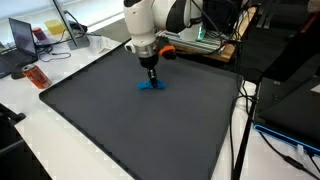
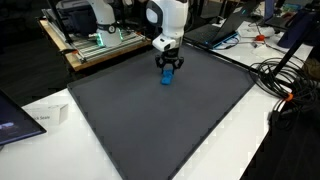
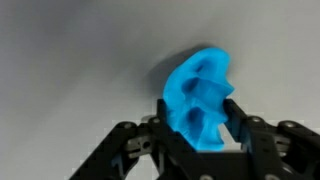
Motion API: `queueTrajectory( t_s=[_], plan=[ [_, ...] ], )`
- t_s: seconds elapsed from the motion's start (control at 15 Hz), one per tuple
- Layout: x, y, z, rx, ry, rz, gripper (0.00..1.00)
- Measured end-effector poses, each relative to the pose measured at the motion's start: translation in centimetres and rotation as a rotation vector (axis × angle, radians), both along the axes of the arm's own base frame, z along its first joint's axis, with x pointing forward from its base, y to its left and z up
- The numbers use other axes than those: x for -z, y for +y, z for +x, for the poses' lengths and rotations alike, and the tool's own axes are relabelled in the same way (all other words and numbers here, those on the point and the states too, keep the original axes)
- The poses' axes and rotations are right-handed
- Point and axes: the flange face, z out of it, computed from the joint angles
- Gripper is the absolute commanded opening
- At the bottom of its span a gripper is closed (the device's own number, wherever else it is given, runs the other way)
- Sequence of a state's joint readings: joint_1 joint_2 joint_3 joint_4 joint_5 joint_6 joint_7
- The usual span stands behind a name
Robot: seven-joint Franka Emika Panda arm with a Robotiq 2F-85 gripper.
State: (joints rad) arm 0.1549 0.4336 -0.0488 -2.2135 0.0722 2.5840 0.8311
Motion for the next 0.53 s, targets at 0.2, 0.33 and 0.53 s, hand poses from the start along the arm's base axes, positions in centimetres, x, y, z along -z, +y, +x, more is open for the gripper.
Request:
queueTrajectory(
  t_s=[0.2, 0.33, 0.53],
  plan=[
    [-0.2, 0.1, 0.22, -0.003, -0.006, -0.003, 0.08],
    [-0.32, 0.16, 0.35, -0.004, -0.01, -0.004, 0.01],
    [-0.47, 0.27, 0.53, -0.006, -0.014, -0.004, 0.02]
  ],
)
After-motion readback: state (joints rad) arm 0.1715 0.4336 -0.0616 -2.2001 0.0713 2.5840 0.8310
